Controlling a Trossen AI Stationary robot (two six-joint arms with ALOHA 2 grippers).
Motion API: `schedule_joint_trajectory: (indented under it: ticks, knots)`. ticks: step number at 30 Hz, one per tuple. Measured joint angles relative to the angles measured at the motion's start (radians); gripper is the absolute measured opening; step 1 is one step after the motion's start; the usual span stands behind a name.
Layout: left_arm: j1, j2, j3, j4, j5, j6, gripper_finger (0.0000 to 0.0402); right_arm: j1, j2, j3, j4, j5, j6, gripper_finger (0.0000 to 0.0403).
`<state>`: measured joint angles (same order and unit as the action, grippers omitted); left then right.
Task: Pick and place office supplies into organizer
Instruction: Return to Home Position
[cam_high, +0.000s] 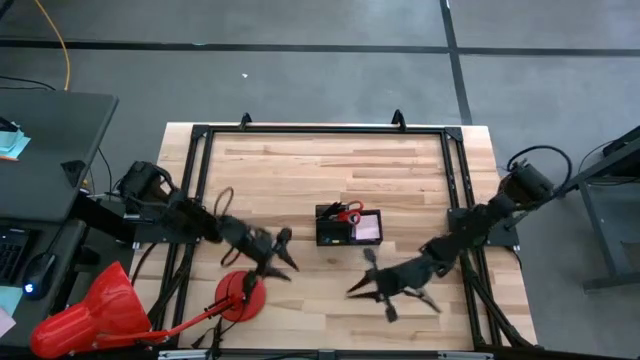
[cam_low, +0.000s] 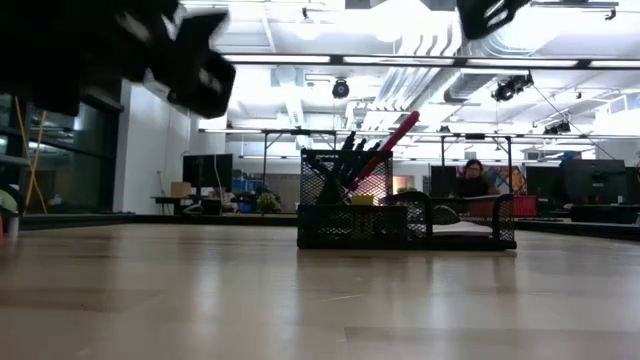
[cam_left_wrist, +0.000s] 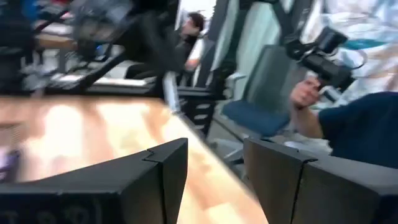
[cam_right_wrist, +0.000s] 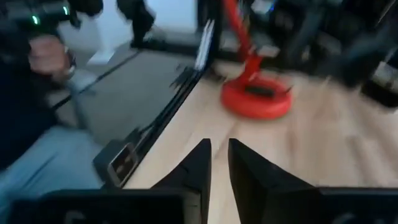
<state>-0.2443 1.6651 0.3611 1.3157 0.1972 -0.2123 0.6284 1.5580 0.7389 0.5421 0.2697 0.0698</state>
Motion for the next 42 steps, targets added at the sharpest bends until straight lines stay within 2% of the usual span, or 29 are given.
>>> schedule_joint_trajectory:
  ticks: [2,4,7,11,14,17,19,22,28,33,38,42]
  knots:
    - [0.06,-0.028,-0.034,-0.011,0.024,-0.002,0.0145,0.015,-0.038,-0.05,0.071,0.069,-0.045,0.0039]
    - [0.109,-0.042,-0.072,-0.018,0.02,0.005,0.0145,0.035,-0.084,-0.094,0.077,0.175,-0.032,0.0032]
    - [0.162,-0.058,-0.134,0.017,0.009,0.002,0.0145,0.064,-0.136,-0.174,0.098,0.275,-0.016,0.0022]
    - [0.202,-0.072,-0.256,0.224,-0.011,0.003,0.0145,0.091,-0.181,-0.333,0.378,0.216,-0.03,0.0015]
    - [0.229,-0.13,-0.324,0.222,-0.033,-0.004,0.0145,0.096,-0.182,-0.441,0.576,0.195,-0.064,0.0014]
    - [0.242,-0.173,-0.355,0.212,-0.038,-0.027,0.0145,0.084,-0.193,-0.494,0.609,0.197,-0.057,0.0014]
    - [0.239,-0.201,-0.354,0.181,0.003,-0.024,0.0145,0.084,-0.201,-0.523,0.604,0.201,-0.046,0.0014]
    - [0.242,-0.231,-0.353,0.139,0.014,-0.02,0.0145,0.094,-0.23,-0.57,0.615,0.25,-0.059,0.0014]
    - [0.343,-0.362,-0.355,0.013,0.078,-0.032,0.0145,0.14,-0.368,-0.725,0.789,0.251,-0.13,0.0012]
    - [0.434,-0.498,-0.353,-0.088,0.155,-0.043,0.0145,0.144,-0.496,-0.728,0.65,0.3,-0.157,0.0007]
    - [0.525,-0.628,-0.354,-0.235,0.16,-0.031,0.0145,0.137,-0.61,-0.73,0.597,0.278,-0.228,0.0008]
    - [0.583,-0.723,-0.353,-0.361,0.17,-0.02,0.0145,0.138,-0.715,-0.73,0.531,0.334,-0.322,0.0009]
